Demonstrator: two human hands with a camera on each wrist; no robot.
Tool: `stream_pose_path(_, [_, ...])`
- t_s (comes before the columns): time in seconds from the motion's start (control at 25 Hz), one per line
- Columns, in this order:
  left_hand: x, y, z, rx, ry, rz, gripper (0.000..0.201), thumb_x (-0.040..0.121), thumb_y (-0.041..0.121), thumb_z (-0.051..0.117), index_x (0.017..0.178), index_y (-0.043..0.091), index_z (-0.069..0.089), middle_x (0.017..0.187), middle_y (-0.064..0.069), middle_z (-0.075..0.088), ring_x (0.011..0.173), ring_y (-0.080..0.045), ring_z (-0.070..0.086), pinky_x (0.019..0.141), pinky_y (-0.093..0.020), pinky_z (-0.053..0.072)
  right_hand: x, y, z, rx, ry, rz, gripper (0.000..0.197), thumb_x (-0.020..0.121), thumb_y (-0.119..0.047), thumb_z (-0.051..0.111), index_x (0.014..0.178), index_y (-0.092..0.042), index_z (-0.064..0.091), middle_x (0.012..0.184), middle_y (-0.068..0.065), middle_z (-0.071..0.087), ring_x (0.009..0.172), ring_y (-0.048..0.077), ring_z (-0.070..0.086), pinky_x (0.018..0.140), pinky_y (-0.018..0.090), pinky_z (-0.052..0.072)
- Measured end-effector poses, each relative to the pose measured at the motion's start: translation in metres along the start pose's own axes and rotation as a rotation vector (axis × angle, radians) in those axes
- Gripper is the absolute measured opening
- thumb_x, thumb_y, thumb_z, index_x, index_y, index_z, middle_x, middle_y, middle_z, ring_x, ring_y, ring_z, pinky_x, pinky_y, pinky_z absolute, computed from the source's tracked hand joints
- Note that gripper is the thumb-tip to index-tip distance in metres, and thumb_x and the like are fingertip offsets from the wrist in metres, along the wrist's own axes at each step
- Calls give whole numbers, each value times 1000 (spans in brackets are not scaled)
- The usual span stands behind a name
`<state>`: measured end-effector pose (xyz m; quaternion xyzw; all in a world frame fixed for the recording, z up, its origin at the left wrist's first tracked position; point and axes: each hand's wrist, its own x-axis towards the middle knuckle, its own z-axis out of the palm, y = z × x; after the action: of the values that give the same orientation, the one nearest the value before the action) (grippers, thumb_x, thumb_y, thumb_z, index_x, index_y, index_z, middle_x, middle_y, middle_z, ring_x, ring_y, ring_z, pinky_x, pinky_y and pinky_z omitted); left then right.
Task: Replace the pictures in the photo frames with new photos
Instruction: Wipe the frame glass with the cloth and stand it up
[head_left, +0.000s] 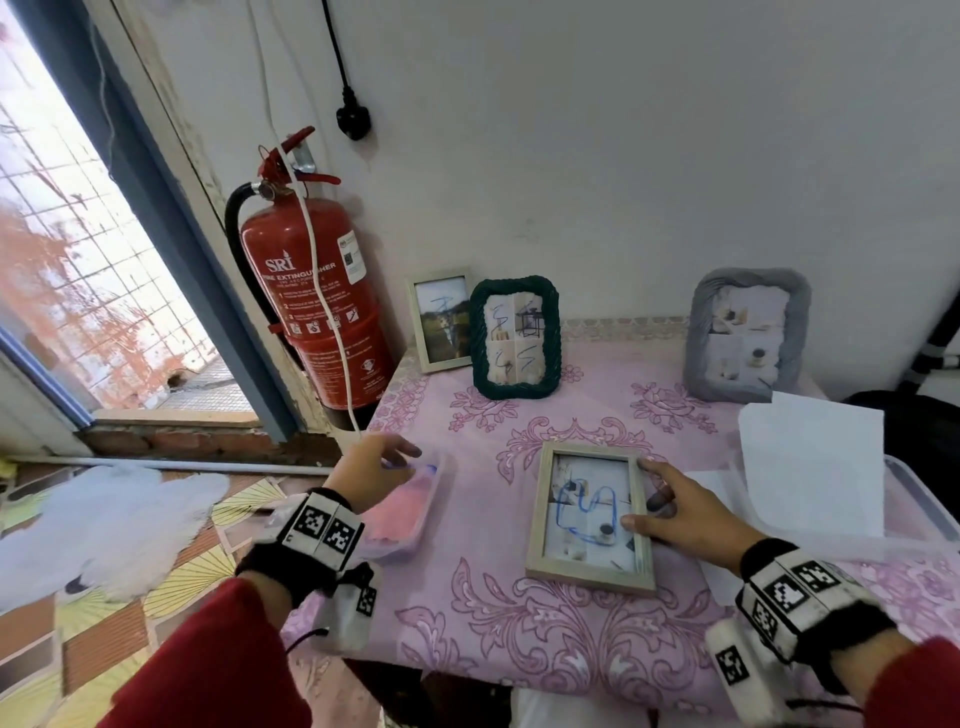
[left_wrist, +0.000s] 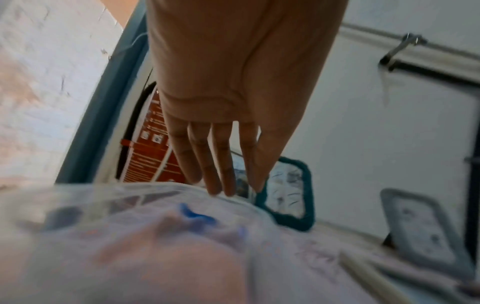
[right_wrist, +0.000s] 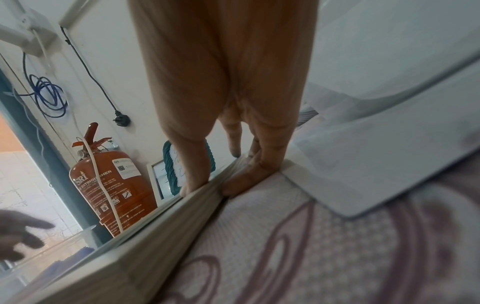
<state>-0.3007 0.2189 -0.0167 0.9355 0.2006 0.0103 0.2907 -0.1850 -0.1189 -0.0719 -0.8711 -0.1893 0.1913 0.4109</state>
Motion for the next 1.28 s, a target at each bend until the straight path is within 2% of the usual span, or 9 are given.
stream_pose_path(0.12, [-5,-26,4,244,-222,-85,47,81,24,70,126,22,56,123,-5,56,108,-19,55,89,-23,44,0,-1,1,10,-2,6,83,76,-25,77,144,-16,30,83,-1,51,76,10,51,73,23,40])
stream_pose_path(0.24, [-5,-32,13,355,-199,-38,60,75,29,75,130,26,52,128,-4,49,115,-20,50,97,-27,42,-2,-1,2,17,2,9,82,76,-26,76,144,-18,30,82,0,53,75,9,51,66,18,40])
stream_pose_path(0.36, [-2,-30,16,388,-157,-17,59,74,28,76,128,24,54,127,-3,52,117,-20,50,101,-26,38,-2,-1,2,32,4,13,82,76,-26,76,144,-19,30,82,1,54,77,11,52,74,23,40])
stream_pose_path(0.56, [-1,-30,13,342,-74,-40,43,73,20,72,116,23,65,111,-1,67,102,-18,60,85,-24,47,0,2,2,39,-5,16,84,76,-28,76,145,-20,29,82,-2,54,77,10,53,78,24,40])
stream_pose_path(0.8, [-1,-7,-17,41,166,-13,32,78,11,69,109,16,64,87,2,66,61,-8,66,44,-10,45,2,8,4,51,4,0,87,75,-30,76,146,-21,26,81,-4,54,77,8,54,73,21,41])
stream_pose_path(0.96, [-8,44,-21,-15,249,181,31,82,15,68,112,16,61,84,7,63,56,0,63,42,-8,44,2,8,4,56,-7,-18,82,77,-30,75,144,-24,29,80,-6,53,74,2,52,63,9,40])
stream_pose_path(1.08, [-11,85,3,-114,166,290,29,81,11,68,110,13,63,86,3,64,53,2,62,43,-8,45,0,9,4,33,-15,-38,78,80,-31,71,145,-24,27,79,-7,51,72,2,51,60,4,41])
stream_pose_path(1.2, [-11,116,39,-106,74,339,26,79,10,64,106,12,66,87,-2,69,68,-13,67,61,-26,56,0,9,3,27,-36,-10,69,87,-28,63,145,-23,27,88,-1,50,81,11,53,79,18,46])
stream_pose_path(1.28, [-7,126,66,-54,-12,362,29,81,14,64,110,12,64,100,-6,68,82,-17,63,74,-24,50,-1,8,3,48,-29,20,63,90,-19,60,145,-22,29,101,12,51,93,22,55,95,34,47])
